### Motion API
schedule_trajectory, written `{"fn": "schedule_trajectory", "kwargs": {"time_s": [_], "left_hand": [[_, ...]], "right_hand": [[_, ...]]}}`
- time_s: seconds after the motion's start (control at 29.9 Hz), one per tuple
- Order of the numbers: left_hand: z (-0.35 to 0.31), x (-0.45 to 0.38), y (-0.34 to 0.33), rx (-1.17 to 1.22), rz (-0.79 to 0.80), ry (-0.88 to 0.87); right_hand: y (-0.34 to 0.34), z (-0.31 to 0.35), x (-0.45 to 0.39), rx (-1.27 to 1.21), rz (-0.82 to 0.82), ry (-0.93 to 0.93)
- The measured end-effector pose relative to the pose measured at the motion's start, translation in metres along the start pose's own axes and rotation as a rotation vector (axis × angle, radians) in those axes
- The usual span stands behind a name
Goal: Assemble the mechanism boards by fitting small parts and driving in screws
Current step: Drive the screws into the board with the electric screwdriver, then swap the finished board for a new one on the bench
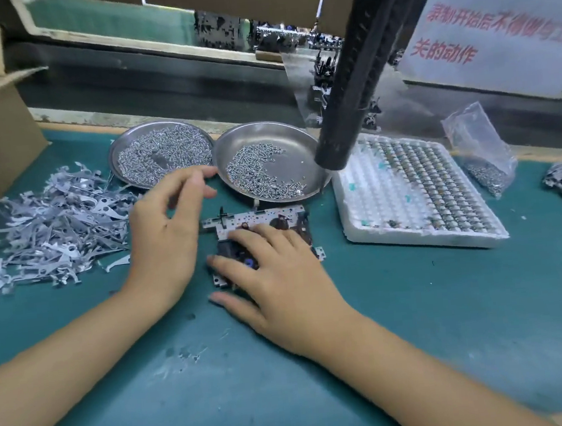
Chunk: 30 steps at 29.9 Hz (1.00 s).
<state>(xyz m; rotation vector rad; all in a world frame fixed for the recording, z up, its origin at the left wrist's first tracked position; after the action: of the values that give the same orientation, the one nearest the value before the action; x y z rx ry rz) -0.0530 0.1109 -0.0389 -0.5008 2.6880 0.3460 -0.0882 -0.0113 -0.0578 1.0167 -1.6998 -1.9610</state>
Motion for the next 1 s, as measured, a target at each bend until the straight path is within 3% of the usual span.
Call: {"fn": "schedule_trajectory", "kwargs": {"time_s": [0.37,0.47,0.57,0.63,0.83,1.0], "left_hand": [[0.004,0.005,-0.004,-0.073,0.057,-0.095],[0.006,0.004,-0.004,-0.07,0.055,-0.072],[0.008,0.004,-0.005,-0.075,0.054,-0.061],[0.007,0.004,-0.007,-0.083,0.054,-0.076],[-0.014,0.009,-0.017,-0.213,0.123,-0.222],[-0.045,-0.014,-0.035,-0.386,0.205,-0.326]], "right_hand": [[0.034,-0.004,0.098,0.059,0.031,-0.08],[0.054,-0.05,0.143,0.143,0.034,-0.245],[0.08,-0.122,0.182,0.308,0.012,-0.578],[0.09,-0.148,0.19,0.314,-0.019,-0.683],[0.075,-0.099,0.119,-0.055,-0.3,-0.341],[0.059,-0.073,0.038,-0.184,-0.473,-0.115]]}}
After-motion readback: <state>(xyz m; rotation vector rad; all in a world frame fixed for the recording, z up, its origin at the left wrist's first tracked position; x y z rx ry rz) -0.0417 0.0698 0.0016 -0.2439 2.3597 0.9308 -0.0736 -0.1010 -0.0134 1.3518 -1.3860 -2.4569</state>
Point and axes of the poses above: each hand's wrist, its own x-axis away from the middle knuckle, its own y-axis out of the back of the hand, z = x × y, the point moved 8 cm from there along -x, towards the middle knuckle, and after that the axes turned 3 degrees about z, right-handed, at the moved point
